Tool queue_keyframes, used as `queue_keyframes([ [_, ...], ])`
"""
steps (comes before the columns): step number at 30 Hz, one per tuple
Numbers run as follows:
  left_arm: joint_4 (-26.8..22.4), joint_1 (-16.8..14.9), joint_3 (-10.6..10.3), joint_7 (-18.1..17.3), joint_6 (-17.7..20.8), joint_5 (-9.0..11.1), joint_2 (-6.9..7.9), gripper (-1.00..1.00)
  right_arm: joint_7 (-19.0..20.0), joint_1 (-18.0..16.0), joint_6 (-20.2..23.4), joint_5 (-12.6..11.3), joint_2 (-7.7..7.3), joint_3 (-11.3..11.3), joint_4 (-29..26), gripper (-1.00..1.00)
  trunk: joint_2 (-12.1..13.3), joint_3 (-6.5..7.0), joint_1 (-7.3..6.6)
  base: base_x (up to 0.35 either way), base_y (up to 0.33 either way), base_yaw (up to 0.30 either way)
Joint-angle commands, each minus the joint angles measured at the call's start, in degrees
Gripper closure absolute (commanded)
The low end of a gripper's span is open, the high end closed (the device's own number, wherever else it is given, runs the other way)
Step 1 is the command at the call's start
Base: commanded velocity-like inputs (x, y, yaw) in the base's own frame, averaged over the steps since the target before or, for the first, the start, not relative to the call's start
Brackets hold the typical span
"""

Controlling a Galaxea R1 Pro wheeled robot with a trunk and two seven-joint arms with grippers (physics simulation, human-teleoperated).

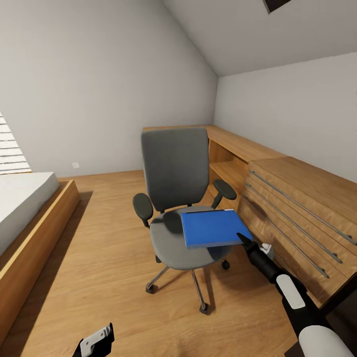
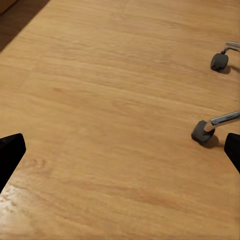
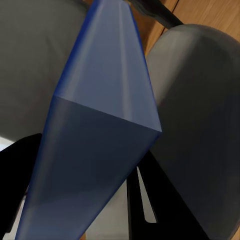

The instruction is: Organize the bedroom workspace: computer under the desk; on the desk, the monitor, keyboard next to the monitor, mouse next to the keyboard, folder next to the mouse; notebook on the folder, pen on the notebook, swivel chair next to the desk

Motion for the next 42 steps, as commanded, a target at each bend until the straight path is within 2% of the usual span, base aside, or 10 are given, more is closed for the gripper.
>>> queue_keyframes([
  [1, 0.0, 0.0, -0.5, 0.6, -0.1, -0.1, 0.01, -1.0, 0.1, 0.0, 0.5, -0.5, 0.01, -0.1, 0.0, 1.0, 0.0, -0.05, -0.01, 0.0, 0.0, 0.0],
  [10, 0.0, 0.0, -0.5, 0.5, -0.1, -0.1, 0.01, -1.0, 0.1, 0.0, 0.5, -0.5, 0.08, -0.1, 0.0, 1.0, 0.0, -0.05, -0.01, 0.0, 0.008, 0.0],
  [28, 0.0, 0.0, -0.5, 0.2, -0.1, -0.1, 0.01, -1.0, 0.1, 0.0, 0.4, -0.5, 0.19, -0.2, 0.0, 1.0, 0.0, 0.26, -0.01, -0.017, 0.304, -0.044],
  [42, 0.0, 0.0, -0.5, 0.2, -0.1, -0.1, -0.05, -1.0, 0.2, 0.0, 0.4, -0.5, 0.18, -0.2, 0.0, 1.0, 0.0, 0.55, -0.01, 0.0, 0.079, -0.236],
])
